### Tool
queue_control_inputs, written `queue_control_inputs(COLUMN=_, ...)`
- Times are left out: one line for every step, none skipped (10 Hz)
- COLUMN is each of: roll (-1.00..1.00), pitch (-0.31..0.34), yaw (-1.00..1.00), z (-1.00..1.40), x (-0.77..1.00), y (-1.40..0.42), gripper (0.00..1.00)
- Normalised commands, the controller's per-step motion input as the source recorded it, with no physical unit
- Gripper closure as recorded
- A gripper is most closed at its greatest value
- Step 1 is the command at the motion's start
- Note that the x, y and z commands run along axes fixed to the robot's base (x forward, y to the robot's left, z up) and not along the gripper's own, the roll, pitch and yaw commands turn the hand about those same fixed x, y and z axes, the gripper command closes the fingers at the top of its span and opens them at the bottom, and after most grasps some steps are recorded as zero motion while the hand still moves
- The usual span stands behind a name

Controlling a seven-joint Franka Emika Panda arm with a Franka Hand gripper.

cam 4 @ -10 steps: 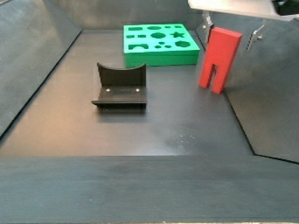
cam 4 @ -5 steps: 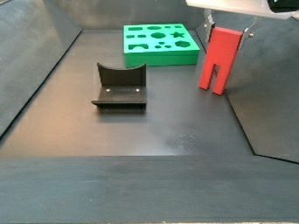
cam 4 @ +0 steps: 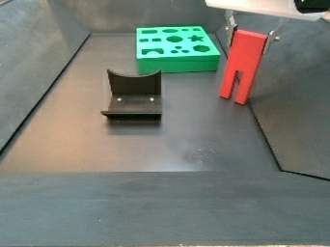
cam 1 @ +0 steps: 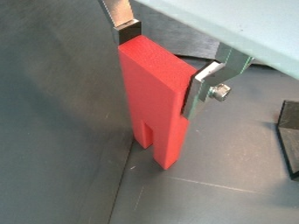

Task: Pick up the double-square object. Move up. Move to above the board. Insert the double-square object.
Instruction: Pick up the double-square object, then move up, then move to above the board.

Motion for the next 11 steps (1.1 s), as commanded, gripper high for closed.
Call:
queue_control_inputs(roll=0.00, pitch=0.000, yaw=0.00, z=0.00, x=0.00, y=0.00, gripper=1.00)
queue_control_inputs(roll=0.00, pitch=0.000, yaw=0.00, z=0.00, x=0.00, y=0.00, gripper=1.00)
queue_control_inputs(roll=0.00, pitch=0.000, yaw=0.00, z=0.83, x=0.00, y=0.00, gripper=1.00)
queue_control_inputs(roll=-0.01, pitch=0.011, yaw=-0.03, z=0.81, x=-0.02, y=0.08, gripper=1.00)
queue_control_inputs(roll=-0.01, pitch=0.016, yaw=-0.04, z=0.76, x=-0.04, y=0.08, gripper=1.00)
queue_control_inputs(roll=-0.01, pitch=0.018, yaw=-0.04, z=0.62, x=-0.03, y=0.06, gripper=1.00)
queue_control_inputs(roll=-0.02, pitch=0.034, yaw=-0.04, z=0.45, x=-0.02, y=0.04, gripper=1.00)
queue_control_inputs(roll=-0.02, pitch=0.047, yaw=-0.04, z=0.30, x=0.00, y=0.03, gripper=1.00)
queue_control_inputs(roll=-0.02, pitch=0.060, yaw=-0.04, z=0.21, x=0.00, y=0.03, gripper=1.00)
queue_control_inputs(roll=0.02, pitch=-0.145, yaw=-0.03, z=1.00, x=0.11, y=0.09, gripper=1.00)
queue_control_inputs(roll=0.01, pitch=-0.117, yaw=-0.03, z=1.00, x=0.10, y=0.09, gripper=1.00)
